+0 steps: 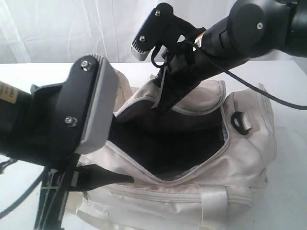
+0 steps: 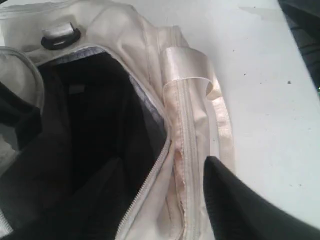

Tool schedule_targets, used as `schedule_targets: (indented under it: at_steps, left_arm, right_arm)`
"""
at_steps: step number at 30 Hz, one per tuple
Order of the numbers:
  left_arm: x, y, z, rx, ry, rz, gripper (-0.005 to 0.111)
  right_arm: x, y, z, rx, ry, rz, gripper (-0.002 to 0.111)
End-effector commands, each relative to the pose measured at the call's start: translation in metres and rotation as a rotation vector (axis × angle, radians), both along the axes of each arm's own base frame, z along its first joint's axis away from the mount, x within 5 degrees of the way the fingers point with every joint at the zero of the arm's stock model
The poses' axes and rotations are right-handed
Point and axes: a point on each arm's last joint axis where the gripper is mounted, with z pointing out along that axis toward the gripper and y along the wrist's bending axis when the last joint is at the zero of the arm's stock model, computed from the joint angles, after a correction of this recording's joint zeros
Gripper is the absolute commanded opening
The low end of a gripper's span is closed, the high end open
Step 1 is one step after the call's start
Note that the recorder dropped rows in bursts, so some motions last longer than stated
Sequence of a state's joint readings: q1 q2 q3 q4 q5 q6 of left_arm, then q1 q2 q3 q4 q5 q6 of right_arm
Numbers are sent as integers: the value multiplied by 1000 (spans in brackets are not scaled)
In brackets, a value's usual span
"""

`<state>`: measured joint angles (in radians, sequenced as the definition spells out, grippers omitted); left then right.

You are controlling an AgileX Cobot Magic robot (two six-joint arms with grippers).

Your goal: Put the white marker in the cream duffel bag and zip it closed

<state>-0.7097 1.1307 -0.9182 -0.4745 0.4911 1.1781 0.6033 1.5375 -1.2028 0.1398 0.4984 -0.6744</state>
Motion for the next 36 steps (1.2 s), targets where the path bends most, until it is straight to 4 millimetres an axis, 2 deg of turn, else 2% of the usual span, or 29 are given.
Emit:
schedule_targets:
  at_steps: [1,6,12,17,21,23,29,32,36]
  left_arm:
    - [13,-9,-17,54,18,5,56]
    - [28,-15,-36,137,3,5,56]
    - [38,-17,-37,135,-80,34,56]
    - [44,-23,-57,198,-14,14,56]
    - [46,-25,-62,209,-2,13,56]
    - [46,-25,-64,217,10,11,47]
    - [42,-24,-69,235,103,31,0]
    - [37,-22,-72,272,157,0,0]
    - [33,-20,-68,267,177,8,0]
  right_arm:
    - [-2,-3,11,29,-29,-12,0]
    - [-14,-11,32,58,-68,-9,0]
    - [-19,-11,33,83,-26,3,0]
    - [-22,-11,33,78,-8,18,0]
    - [-23,-11,34,79,-9,19,0]
    - [-23,-12,34,79,-9,19,0]
    - [-22,-11,36,91,-31,15,0]
    - [-18,-10,45,108,-90,20,0]
    - [-9,-8,67,131,-216,21,0]
